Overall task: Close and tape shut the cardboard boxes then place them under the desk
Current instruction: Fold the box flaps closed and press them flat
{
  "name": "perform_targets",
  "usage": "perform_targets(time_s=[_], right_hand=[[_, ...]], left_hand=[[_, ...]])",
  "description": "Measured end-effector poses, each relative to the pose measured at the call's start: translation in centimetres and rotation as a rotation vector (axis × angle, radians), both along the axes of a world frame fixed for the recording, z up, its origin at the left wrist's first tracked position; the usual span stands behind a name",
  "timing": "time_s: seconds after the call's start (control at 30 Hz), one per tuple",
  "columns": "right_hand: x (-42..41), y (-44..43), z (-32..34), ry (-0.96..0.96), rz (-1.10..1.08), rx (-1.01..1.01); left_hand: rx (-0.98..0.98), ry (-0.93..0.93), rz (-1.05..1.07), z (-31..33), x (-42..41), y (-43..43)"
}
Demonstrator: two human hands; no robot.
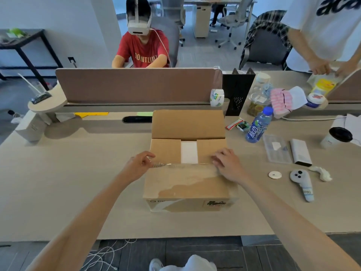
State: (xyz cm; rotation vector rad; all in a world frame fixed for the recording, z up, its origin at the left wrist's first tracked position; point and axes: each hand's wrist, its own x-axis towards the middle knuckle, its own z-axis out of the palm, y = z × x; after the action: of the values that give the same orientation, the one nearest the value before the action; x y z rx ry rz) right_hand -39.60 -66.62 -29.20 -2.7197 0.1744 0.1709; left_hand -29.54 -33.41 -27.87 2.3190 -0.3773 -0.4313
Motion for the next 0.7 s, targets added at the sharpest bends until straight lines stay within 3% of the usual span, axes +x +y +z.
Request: perform_targets(time_s=[0.2, 0.33, 0.43, 0.53, 0.63, 0.7], right_hand=[[3.5, -1.5, -0.8, 0.001, -0.198, 0.026], [6.8, -1.7, 0.2, -0.059, -0.425, 0.415], [8.1, -0.8, 1.2, -0.082, -0.598, 0.702], [8.7, -1.0, 1.6, -0.153, -0.757, 0.862], [8.4, -1.9, 2.1, -0.174, -0.890, 1.024], [7.5, -2.3, 2.7, -0.225, -0.855, 1.033]], left_hand=[[0.081, -0.021, -0.094, -0.2, 3.3, -0.2], [0.058, 0.065, -0.021, 0.9, 6.4, -2.1], [-0.073, 0.187, 0.078, 1.4, 7.9, -3.5], [-0.261, 0.328, 0.223, 1.4, 8.4, -4.6], [-0.507, 0.322, 0.342, 1.4, 8.2, -5.1], [-0.609, 0.263, 0.398, 1.2, 7.7, -4.2]])
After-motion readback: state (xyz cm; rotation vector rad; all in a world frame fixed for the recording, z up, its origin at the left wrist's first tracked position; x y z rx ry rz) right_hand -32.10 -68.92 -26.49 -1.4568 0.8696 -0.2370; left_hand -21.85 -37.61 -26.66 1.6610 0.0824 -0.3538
